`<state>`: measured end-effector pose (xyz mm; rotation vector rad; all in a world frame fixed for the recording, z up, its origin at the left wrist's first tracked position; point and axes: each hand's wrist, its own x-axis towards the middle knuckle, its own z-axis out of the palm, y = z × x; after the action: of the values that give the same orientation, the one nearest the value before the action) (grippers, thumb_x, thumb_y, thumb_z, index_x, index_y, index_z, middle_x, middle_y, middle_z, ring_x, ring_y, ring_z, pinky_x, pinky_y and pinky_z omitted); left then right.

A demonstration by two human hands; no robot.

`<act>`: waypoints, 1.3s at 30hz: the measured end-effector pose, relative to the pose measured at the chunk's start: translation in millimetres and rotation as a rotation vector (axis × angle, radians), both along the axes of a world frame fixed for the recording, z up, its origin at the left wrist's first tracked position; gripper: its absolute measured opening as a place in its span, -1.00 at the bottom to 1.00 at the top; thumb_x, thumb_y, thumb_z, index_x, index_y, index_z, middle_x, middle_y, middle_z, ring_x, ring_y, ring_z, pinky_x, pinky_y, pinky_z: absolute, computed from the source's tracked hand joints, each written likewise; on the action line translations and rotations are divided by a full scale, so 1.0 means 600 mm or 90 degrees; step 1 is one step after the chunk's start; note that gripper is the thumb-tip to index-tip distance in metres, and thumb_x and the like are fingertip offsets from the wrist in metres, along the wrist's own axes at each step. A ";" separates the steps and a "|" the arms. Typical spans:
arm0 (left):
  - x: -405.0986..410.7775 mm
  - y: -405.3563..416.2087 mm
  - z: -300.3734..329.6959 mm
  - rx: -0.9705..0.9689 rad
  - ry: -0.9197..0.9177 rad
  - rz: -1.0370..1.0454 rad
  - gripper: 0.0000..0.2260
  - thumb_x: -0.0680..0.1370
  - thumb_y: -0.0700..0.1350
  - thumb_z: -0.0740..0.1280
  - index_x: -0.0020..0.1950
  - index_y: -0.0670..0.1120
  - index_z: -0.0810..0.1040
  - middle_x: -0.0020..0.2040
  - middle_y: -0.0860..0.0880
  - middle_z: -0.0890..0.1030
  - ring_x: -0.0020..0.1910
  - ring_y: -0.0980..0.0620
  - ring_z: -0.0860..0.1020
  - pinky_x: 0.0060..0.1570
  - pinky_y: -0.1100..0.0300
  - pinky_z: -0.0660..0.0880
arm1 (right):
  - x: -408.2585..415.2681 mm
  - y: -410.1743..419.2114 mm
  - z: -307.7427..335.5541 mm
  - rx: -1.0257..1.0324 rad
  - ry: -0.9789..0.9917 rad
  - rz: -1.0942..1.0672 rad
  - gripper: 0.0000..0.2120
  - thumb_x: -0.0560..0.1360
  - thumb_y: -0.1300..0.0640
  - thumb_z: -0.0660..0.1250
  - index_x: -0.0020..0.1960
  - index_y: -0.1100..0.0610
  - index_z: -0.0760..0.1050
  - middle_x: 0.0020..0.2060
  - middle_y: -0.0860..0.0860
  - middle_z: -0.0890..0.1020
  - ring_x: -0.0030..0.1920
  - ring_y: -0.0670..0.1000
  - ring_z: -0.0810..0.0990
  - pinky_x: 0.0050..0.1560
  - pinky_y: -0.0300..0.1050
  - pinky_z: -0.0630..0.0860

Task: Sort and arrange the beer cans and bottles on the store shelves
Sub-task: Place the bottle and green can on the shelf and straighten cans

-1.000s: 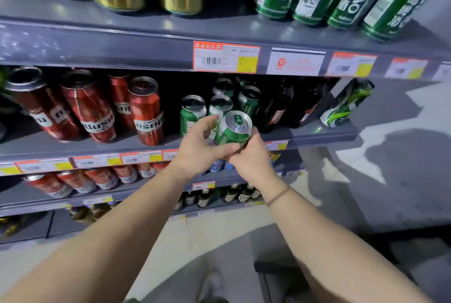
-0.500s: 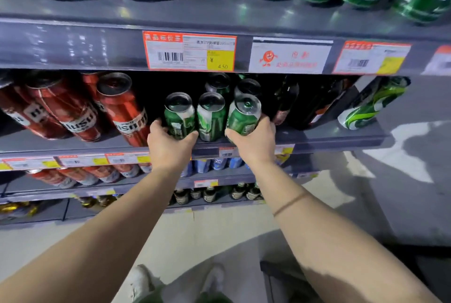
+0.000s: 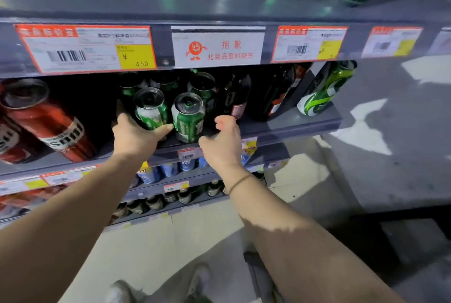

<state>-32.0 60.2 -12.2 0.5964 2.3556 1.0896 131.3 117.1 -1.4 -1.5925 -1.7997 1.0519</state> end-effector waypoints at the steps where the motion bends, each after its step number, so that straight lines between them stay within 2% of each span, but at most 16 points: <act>1: -0.004 0.003 -0.003 0.014 0.001 -0.008 -0.22 0.22 0.20 0.60 0.25 -0.11 0.35 0.25 -0.17 0.47 0.19 -0.16 0.50 0.12 0.04 0.47 | 0.013 0.003 -0.002 0.000 0.021 -0.047 -0.60 0.39 0.22 0.40 0.19 0.10 0.39 0.07 -0.03 0.45 0.09 -0.01 0.48 -0.09 -0.29 0.34; 3: -0.010 0.005 -0.008 0.045 0.007 -0.025 -0.26 0.22 0.19 0.61 0.22 -0.06 0.36 0.21 -0.12 0.53 0.15 -0.13 0.53 0.15 -0.01 0.50 | 0.039 0.012 -0.005 0.020 0.053 -0.135 -0.68 0.40 0.24 0.39 0.11 0.10 0.39 0.02 -0.04 0.44 -0.02 -0.04 0.46 -0.25 -0.43 0.27; 6: -0.013 0.005 -0.011 0.065 0.009 -0.026 -0.31 0.22 0.18 0.62 0.19 -0.02 0.38 0.18 -0.07 0.57 0.14 -0.08 0.54 0.17 0.00 0.49 | 0.067 0.036 -0.006 0.058 0.090 -0.220 -0.70 0.39 0.28 0.39 0.02 0.08 0.36 -0.02 0.02 0.48 -0.10 -0.04 0.43 -0.29 -0.60 0.23; 8: -0.005 -0.004 -0.009 0.065 -0.003 0.007 -0.26 0.21 0.18 0.62 0.24 -0.05 0.39 0.21 -0.06 0.54 0.14 -0.03 0.51 0.15 0.08 0.46 | 0.087 0.055 -0.004 0.075 0.111 -0.260 -0.70 0.40 0.29 0.39 0.05 0.11 0.38 0.00 0.06 0.50 -0.10 -0.02 0.45 -0.28 -0.62 0.21; 10: 0.019 -0.029 -0.003 0.113 0.015 0.059 -0.29 0.25 0.15 0.61 0.26 -0.04 0.38 0.18 -0.06 0.51 0.07 0.04 0.47 0.06 0.16 0.43 | 0.116 0.078 -0.001 0.092 0.135 -0.305 -0.66 0.41 0.28 0.39 0.15 0.19 0.40 0.05 0.10 0.51 -0.07 0.01 0.47 -0.19 -0.56 0.26; 14: 0.106 -0.081 0.009 0.236 0.081 0.025 -0.53 0.39 0.04 0.54 0.18 -0.02 0.41 0.04 -0.05 0.51 -0.02 0.01 0.53 -0.01 0.14 0.54 | 0.185 0.137 0.003 0.112 0.172 -0.403 -0.53 0.43 0.28 0.40 0.29 0.27 0.34 0.11 0.13 0.47 0.11 0.15 0.53 0.14 -0.14 0.43; 17: 0.171 -0.061 0.021 0.252 0.020 -0.084 -0.63 0.42 -0.02 0.52 0.12 0.03 0.43 0.02 0.01 0.55 0.00 0.07 0.57 -0.04 0.30 0.52 | 0.227 0.184 0.001 0.100 0.188 -0.430 -0.41 0.43 0.26 0.42 0.39 0.27 0.27 0.22 0.18 0.47 0.21 0.12 0.51 0.24 -0.17 0.40; 21: 0.231 0.017 0.037 0.250 -0.085 -0.184 -0.36 0.44 -0.08 0.51 0.45 -0.11 0.32 0.35 -0.02 0.45 0.31 0.10 0.43 0.28 0.30 0.37 | 0.253 0.228 -0.008 0.114 0.168 -0.388 -0.28 0.38 0.17 0.50 0.44 0.23 0.24 0.26 0.13 0.47 0.21 0.05 0.51 0.23 -0.27 0.37; 24: 0.256 0.071 0.035 0.208 -0.094 -0.194 -0.20 0.44 -0.06 0.51 0.55 -0.17 0.14 0.48 -0.05 0.33 0.44 0.06 0.30 0.43 0.18 0.23 | 0.264 0.256 -0.015 0.105 0.166 -0.361 -0.19 0.35 0.12 0.53 0.47 0.18 0.19 0.29 0.11 0.48 0.22 0.04 0.52 0.27 -0.14 0.41; 26: 0.262 0.096 0.031 0.193 -0.059 -0.175 -0.26 0.43 -0.06 0.52 0.50 -0.15 0.23 0.37 0.00 0.45 0.32 0.10 0.41 0.28 0.46 0.23 | 0.269 0.276 -0.020 0.085 0.179 -0.343 -0.15 0.33 0.10 0.54 0.49 0.14 0.17 0.31 0.08 0.48 0.23 0.03 0.52 0.28 -0.08 0.44; 28: 0.263 0.116 0.029 0.189 -0.044 -0.136 -0.44 0.41 -0.06 0.53 0.32 -0.11 0.39 0.14 0.05 0.54 0.07 0.12 0.49 -0.07 0.67 0.23 | 0.274 0.294 -0.025 0.081 0.178 -0.334 -0.13 0.30 0.11 0.56 0.48 0.14 0.18 0.29 0.04 0.51 0.23 0.02 0.53 0.27 -0.08 0.45; 30: 0.262 0.134 0.029 0.170 -0.058 -0.094 -0.59 0.41 -0.04 0.53 0.13 -0.07 0.41 0.01 0.04 0.55 -0.05 0.06 0.52 -0.23 0.57 0.30 | 0.279 0.311 -0.028 0.084 0.171 -0.340 -0.13 0.28 0.11 0.57 0.47 0.14 0.20 0.25 0.02 0.54 0.19 0.01 0.54 0.25 -0.12 0.45; 32: 0.261 0.147 0.025 0.142 -0.068 -0.059 -0.61 0.42 0.00 0.51 0.08 -0.05 0.38 0.04 -0.03 0.55 -0.04 -0.01 0.53 -0.13 0.35 0.36 | 0.283 0.326 -0.030 0.079 0.172 -0.351 -0.17 0.26 0.10 0.57 0.43 0.15 0.26 0.22 0.02 0.56 0.16 0.00 0.56 0.21 -0.15 0.47; 34: 0.263 0.158 0.024 0.134 -0.073 -0.031 -0.60 0.43 0.00 0.51 0.08 -0.05 0.35 0.08 -0.08 0.55 0.00 -0.05 0.54 -0.05 0.21 0.39 | 0.287 0.335 -0.032 0.081 0.163 -0.351 -0.32 0.25 0.07 0.57 0.30 0.12 0.38 0.11 -0.01 0.59 0.07 -0.01 0.58 0.08 -0.20 0.49; 36: 0.270 0.161 0.024 0.149 -0.082 0.005 -0.57 0.43 -0.01 0.51 0.14 -0.09 0.38 0.10 -0.09 0.55 0.03 -0.06 0.54 -0.03 0.20 0.40 | 0.291 0.334 -0.033 0.096 0.152 -0.341 -0.45 0.23 0.02 0.56 0.14 0.08 0.44 -0.01 -0.06 0.60 -0.01 -0.02 0.60 -0.03 -0.24 0.46; 39: 0.298 0.145 0.015 0.225 -0.105 0.042 -0.54 0.43 -0.05 0.51 0.22 -0.07 0.40 0.13 -0.07 0.54 0.10 -0.02 0.53 0.11 0.15 0.46 | 0.297 0.312 -0.029 0.147 0.181 -0.313 -0.54 0.20 -0.03 0.56 0.00 0.01 0.44 -0.09 -0.09 0.62 -0.08 -0.08 0.62 0.02 -0.17 0.54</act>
<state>147.0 147.3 -3.0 0.5289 2.0684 1.5412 309.5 304.3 -19.0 -1.5408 -1.2057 0.7612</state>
